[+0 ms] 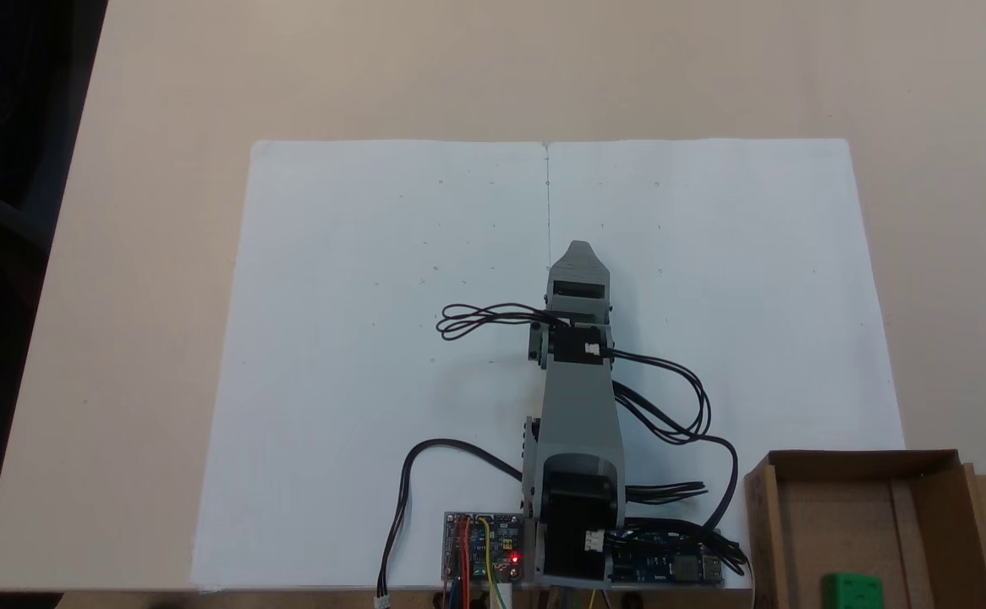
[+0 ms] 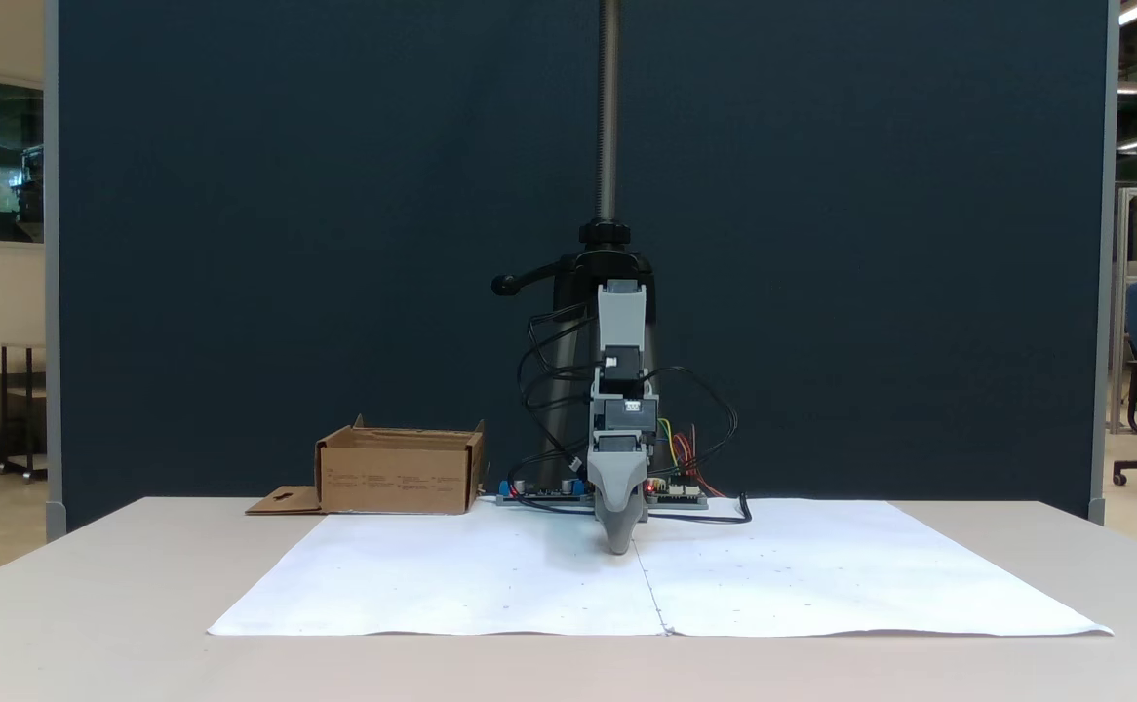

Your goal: Grasp a green dice and put it in the bin.

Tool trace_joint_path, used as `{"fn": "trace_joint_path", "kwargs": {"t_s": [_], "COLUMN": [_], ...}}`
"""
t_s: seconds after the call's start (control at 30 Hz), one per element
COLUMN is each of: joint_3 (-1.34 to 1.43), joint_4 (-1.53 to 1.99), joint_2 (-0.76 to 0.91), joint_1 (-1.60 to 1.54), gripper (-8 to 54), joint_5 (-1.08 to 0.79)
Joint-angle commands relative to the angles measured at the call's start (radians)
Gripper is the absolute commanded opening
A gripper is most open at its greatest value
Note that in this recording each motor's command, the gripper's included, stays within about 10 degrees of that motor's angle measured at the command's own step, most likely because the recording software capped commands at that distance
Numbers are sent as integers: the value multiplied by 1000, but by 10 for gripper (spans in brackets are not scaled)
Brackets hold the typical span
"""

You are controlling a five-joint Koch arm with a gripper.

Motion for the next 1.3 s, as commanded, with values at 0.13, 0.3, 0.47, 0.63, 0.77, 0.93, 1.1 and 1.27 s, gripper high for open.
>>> {"fn": "trace_joint_path", "kwargs": {"t_s": [0.13, 0.3, 0.47, 0.63, 0.77, 0.93, 1.1, 1.27], "joint_3": [190, 290, 350, 350, 350, 350, 350, 350], "joint_4": [-398, -675, -845, -1001, -1127, -1195, -1195, -1193], "joint_2": [25, 97, 166, 253, 259, 258, 258, 258], "joint_1": [15, 8, 18, 21, 21, 23, 25, 17], "gripper": [454, 455, 458, 458, 459, 459, 457, 456], "joint_5": [38, 37, 37, 31, 31, 31, 28, 31]}}
